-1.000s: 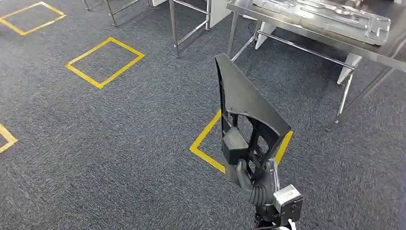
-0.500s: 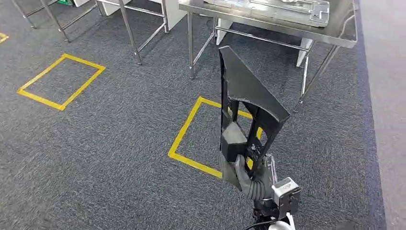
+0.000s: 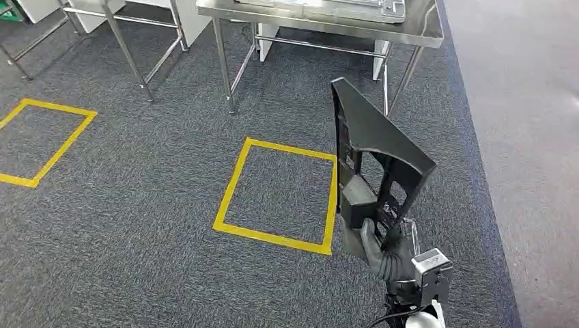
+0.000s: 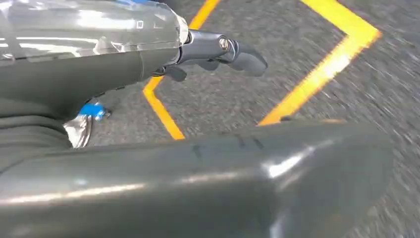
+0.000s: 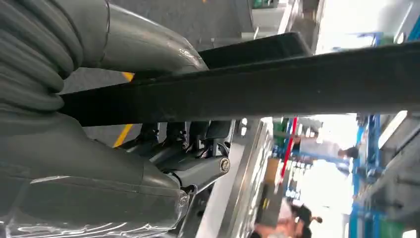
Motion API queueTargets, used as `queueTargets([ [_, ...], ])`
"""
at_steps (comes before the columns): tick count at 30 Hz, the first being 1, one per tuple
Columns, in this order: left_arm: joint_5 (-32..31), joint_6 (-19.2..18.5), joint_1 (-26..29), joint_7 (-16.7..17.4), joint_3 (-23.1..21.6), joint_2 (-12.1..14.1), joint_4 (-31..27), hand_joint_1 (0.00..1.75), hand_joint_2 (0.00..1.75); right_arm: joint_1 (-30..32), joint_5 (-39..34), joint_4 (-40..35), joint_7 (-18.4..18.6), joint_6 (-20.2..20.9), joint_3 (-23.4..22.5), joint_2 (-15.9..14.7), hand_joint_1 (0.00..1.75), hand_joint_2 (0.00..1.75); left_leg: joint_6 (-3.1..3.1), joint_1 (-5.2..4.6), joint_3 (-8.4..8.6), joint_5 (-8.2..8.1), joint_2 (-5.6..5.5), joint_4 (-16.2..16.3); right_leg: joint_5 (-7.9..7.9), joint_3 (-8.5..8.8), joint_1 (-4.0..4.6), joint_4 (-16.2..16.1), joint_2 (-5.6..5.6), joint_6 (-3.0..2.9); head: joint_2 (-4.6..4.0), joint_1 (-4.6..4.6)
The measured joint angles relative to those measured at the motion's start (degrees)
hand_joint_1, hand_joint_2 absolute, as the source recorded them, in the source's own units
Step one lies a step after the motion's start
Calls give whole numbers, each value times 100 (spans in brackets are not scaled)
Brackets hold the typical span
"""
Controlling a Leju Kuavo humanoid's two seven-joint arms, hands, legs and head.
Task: Take the parts from the cabinet and place them on the table.
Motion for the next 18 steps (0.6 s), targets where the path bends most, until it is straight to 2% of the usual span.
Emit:
queueTargets([
  [3, 482, -145, -22, -329, 159, 24, -4, 0, 0, 249, -52, -227, 33, 148, -274, -31, 175, 175, -99, -2, 94, -27, 199, -61, 1, 0, 10, -27, 221, -78, 0, -2],
  [4, 547, -156, -29, -367, 208, 39, -7, 0, 0, 256, -52, -240, 68, 162, -330, -31, 175, 175, -139, 16, 103, -97, 94, 7, 56, 73, -89, -116, 301, -103, 0, -2],
  [5, 573, -229, -25, -413, 251, 46, -7, 0, 0, 225, -37, -260, 95, 147, -399, -35, 175, 175, -152, 10, 31, -227, -206, 215, 69, 94, -95, -150, 380, -135, 0, -9],
  [6, 556, -351, -37, -441, 284, 57, -7, 0, 0, 226, -22, -288, 127, 84, -479, -33, 175, 175, -147, 22, -174, -464, -410, 636, 75, 89, -90, -149, 445, -149, 0, -9],
  [8, 347, -642, -54, -454, 284, 94, -7, 0, 0, 509, 11, -481, 127, -22, -671, -9, 175, 175, -164, 22, -641, -872, -527, 1553, 51, 95, -83, -139, 568, -173, 0, -11],
  [9, 185, -824, -56, -452, 254, 120, -7, 0, 0, 741, 15, -639, 85, -9, -811, 24, 175, 175, -169, 23, -791, -900, -527, 1801, 39, 100, -77, -128, 629, -175, 0, -9],
  [10, 74, -921, -59, -443, 210, 149, -7, 0, 0, 970, 24, -800, 44, 55, -990, 61, 175, 175, -173, 25, -786, -752, -527, 1729, 22, 110, -77, -114, 706, -170, 0, -9],
  [11, 1, -994, -54, -416, 151, 173, -4, 0, 0, 1137, 45, -931, 29, 111, -1162, 117, 175, 175, -167, 27, -659, -506, -532, 1414, 3, 118, -79, -94, 795, -162, 0, -9],
  [12, -58, -1060, -48, -393, 118, 190, -6, 0, 0, 1254, 137, -1037, 46, 118, -1302, 181, 175, 175, -155, 32, -436, -191, -577, 906, -20, 127, -83, -64, 886, -150, 0, -9],
  [13, -124, -1131, -39, -382, 87, 217, -4, 0, 0, 1333, 289, -1134, 116, 105, -1432, 271, 175, 175, -131, 32, -215, 78, -624, 398, -49, 138, -84, -28, 920, -151, 0, -11],
  [14, -189, -1187, -43, -365, 46, 245, -2, 0, 0, 1411, 442, -1216, 196, 88, -1552, 364, 175, 175, -92, 21, -117, 32, -709, 151, -82, 139, -63, 7, 1005, -122, 0, -9],
  [15, -240, -1218, -73, -360, -13, 256, -2, 0, 0, 1475, 532, -1276, 267, 85, -1657, 413, 175, 175, -70, 41, -96, 7, -718, 53, -110, 91, -55, 63, 1065, -80, 0, -11],
  [16, -290, -1260, -97, -354, -50, 278, -2, 0, 0, 1536, 588, -1335, 306, 92, -1753, 475, 175, 175, -44, 14, -107, 8, -705, 67, -103, 76, -73, 55, 1066, -53, 0, -7],
  [18, -334, -1308, -107, -343, -138, 304, -2, 0, 0, 1634, 660, -1418, 348, 101, -1908, 536, 175, 175, 69, -4, -88, -32, -677, 34, -35, 70, -66, 149, 1071, 53, 0, -11],
])
